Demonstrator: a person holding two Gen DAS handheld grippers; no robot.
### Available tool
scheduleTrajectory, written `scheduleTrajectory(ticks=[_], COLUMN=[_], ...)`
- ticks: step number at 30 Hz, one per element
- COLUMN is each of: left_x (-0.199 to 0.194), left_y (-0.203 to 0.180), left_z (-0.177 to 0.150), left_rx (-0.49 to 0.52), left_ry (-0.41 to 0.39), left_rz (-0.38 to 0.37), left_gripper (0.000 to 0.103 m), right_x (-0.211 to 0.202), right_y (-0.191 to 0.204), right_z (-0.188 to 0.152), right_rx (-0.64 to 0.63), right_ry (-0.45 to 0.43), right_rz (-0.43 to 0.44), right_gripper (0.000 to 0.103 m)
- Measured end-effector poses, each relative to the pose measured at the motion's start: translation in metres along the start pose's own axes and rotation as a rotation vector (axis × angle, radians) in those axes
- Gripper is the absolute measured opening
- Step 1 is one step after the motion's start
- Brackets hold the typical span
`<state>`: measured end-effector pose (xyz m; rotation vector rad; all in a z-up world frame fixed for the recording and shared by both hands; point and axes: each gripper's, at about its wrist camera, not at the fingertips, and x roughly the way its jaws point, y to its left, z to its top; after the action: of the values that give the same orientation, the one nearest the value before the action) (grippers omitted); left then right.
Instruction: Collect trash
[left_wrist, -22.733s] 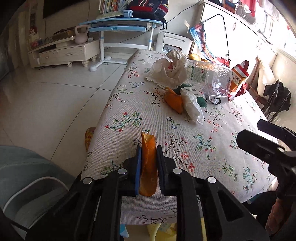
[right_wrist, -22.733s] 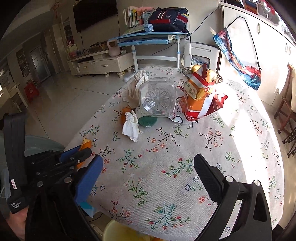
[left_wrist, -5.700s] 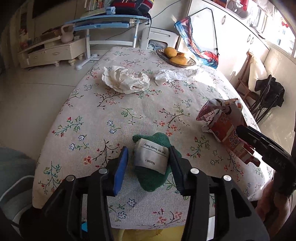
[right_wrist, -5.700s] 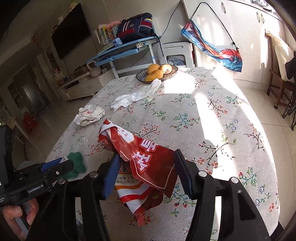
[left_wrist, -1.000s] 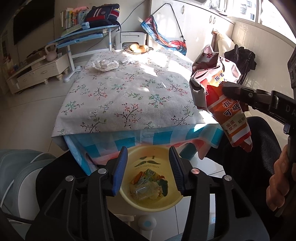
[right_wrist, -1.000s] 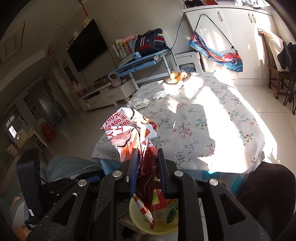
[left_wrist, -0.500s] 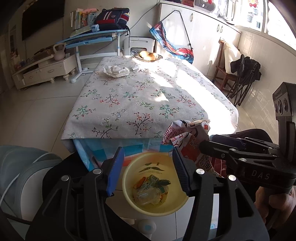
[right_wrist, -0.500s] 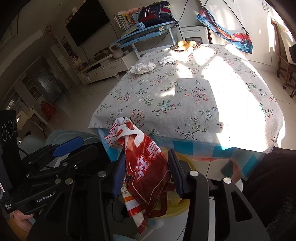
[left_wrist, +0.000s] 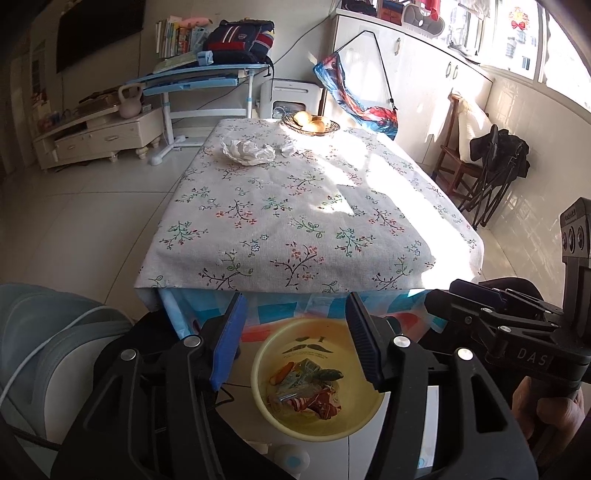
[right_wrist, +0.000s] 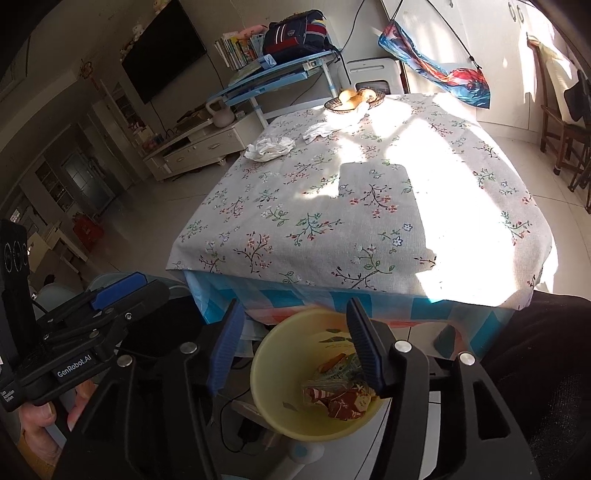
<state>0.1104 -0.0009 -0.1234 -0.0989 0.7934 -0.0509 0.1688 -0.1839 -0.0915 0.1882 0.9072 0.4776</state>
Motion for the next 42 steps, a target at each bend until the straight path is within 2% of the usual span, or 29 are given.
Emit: scheduleTrajectory(ticks=[11,19,24,37,42], left_x=[0.017,0.041,0.062,0.136,0.165], left_y=[0.026,0.043,0.051,0.068,0.074], left_z=[0.040,0.068,0.088,0.136,0.153], left_rx=[-0.098,-0.148,-0.183,-0.256,-0.263], left_ry=[-0.026,-0.034,-0.034,-0.011,-0.002], left_rz=[0.029,0.047,0.052,0.065,0.065], left_gripper=[0.059,0.063,0.063,0.066,0.066], right_x=[0.006,0.031,0.055,0.140,0.177], right_y=[0.007,0.001,-0.004,-0.013,-0.020], right_z=[0.027,0.073,0.105,0.187,0.218], right_rx=[-0.069,-0.060,-0.047,-0.072,-0.028], right_ry=[-0.040,-0.048,-0.053,-0.018,0.003], right_rz=[-0.028,-0.007,0.006,-0.035,-0.059], right_gripper=[0.062,0.064,0.064,0.064,0.067])
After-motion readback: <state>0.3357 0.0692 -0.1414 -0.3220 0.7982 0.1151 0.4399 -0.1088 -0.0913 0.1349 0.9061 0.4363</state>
